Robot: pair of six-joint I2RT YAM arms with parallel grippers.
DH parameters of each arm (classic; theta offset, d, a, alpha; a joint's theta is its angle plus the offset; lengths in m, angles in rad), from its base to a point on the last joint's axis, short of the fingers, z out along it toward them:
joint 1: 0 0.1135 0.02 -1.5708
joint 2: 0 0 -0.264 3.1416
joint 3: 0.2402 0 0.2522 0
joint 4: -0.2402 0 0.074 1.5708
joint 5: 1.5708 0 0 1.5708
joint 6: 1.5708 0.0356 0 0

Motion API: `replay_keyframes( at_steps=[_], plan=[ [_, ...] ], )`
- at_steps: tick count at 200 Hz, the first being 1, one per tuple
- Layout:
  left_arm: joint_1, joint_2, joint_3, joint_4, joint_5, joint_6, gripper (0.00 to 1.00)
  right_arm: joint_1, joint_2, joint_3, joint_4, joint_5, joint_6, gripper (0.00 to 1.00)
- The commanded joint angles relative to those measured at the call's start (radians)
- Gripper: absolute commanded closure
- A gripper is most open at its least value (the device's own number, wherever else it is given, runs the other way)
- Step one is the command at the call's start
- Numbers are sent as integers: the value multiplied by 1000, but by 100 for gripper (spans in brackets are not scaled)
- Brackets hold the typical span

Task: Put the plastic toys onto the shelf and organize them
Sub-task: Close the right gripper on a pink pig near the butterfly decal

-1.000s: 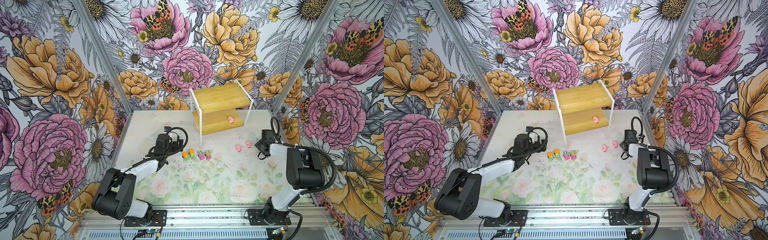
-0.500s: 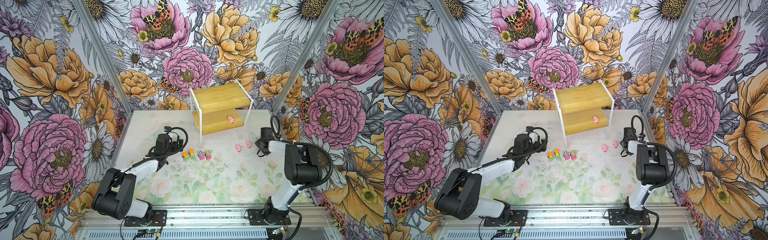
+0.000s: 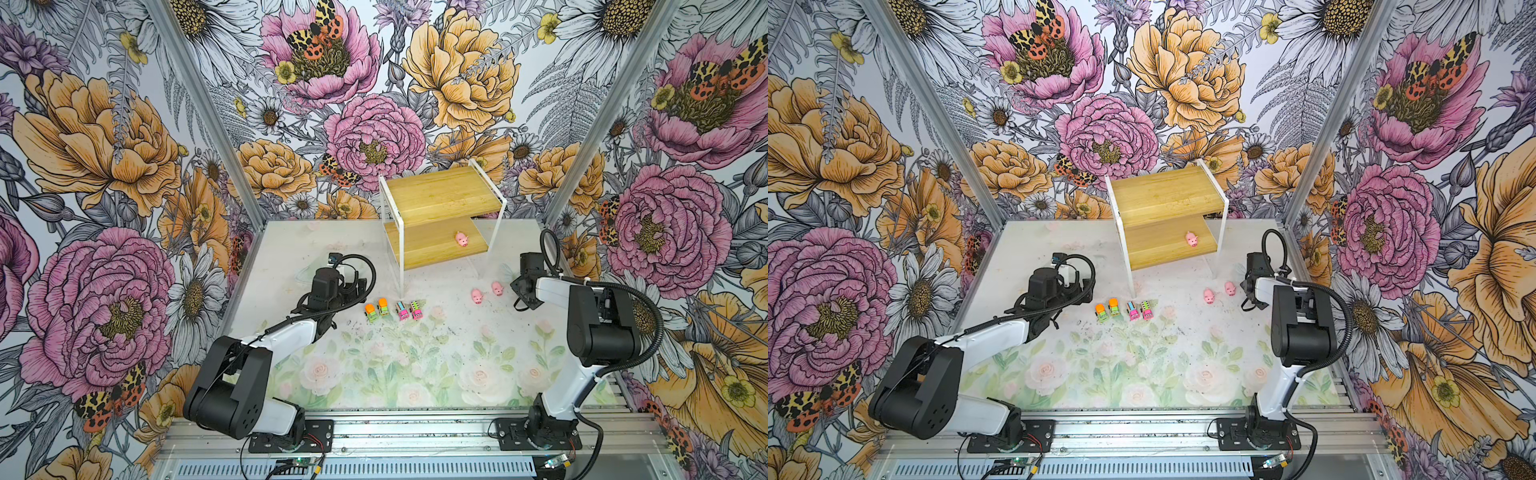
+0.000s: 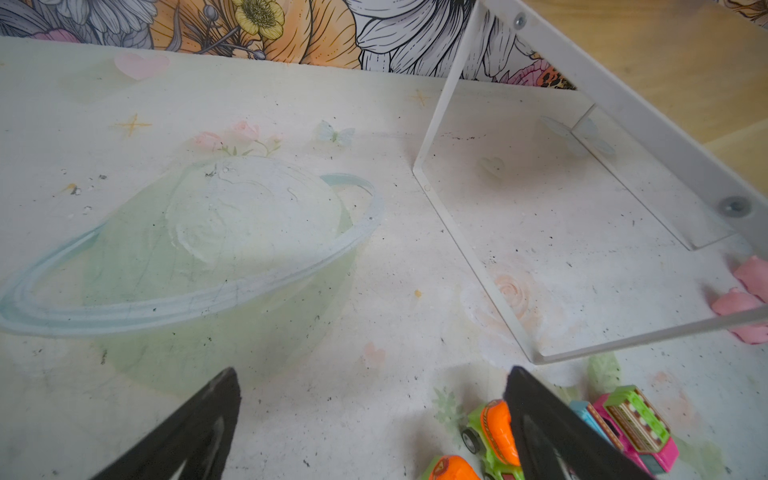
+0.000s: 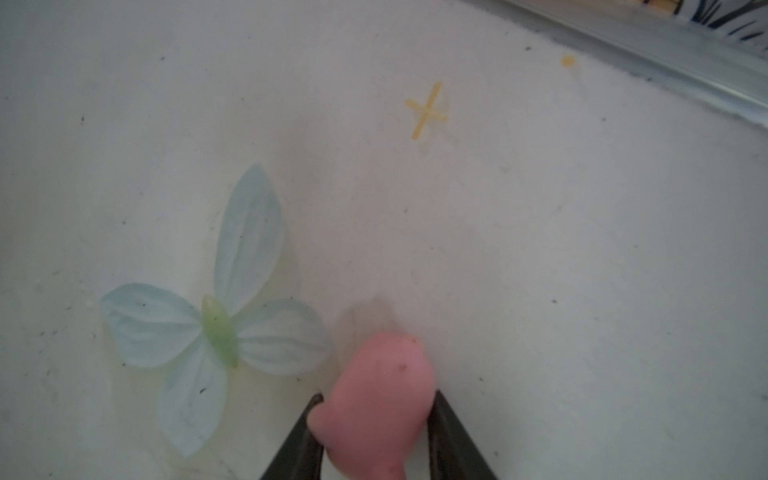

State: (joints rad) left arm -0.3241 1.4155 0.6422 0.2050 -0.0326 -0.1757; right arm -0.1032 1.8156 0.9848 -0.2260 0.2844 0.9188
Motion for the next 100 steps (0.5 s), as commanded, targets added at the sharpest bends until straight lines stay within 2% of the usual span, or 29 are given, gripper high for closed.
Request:
replay_keyframes(
  at_steps=[1,45,100],
  plan=[
    [8,-10,0,0,24,16,1,9,30,28,-19,-17,-29,63],
    [10,-16,-5,4,23,13,1,18,22,38,-18,-34,-76,70],
    [10,-10,-4,6,22,11,1,33,-13,28,-17,-63,-151,73]
  ],
)
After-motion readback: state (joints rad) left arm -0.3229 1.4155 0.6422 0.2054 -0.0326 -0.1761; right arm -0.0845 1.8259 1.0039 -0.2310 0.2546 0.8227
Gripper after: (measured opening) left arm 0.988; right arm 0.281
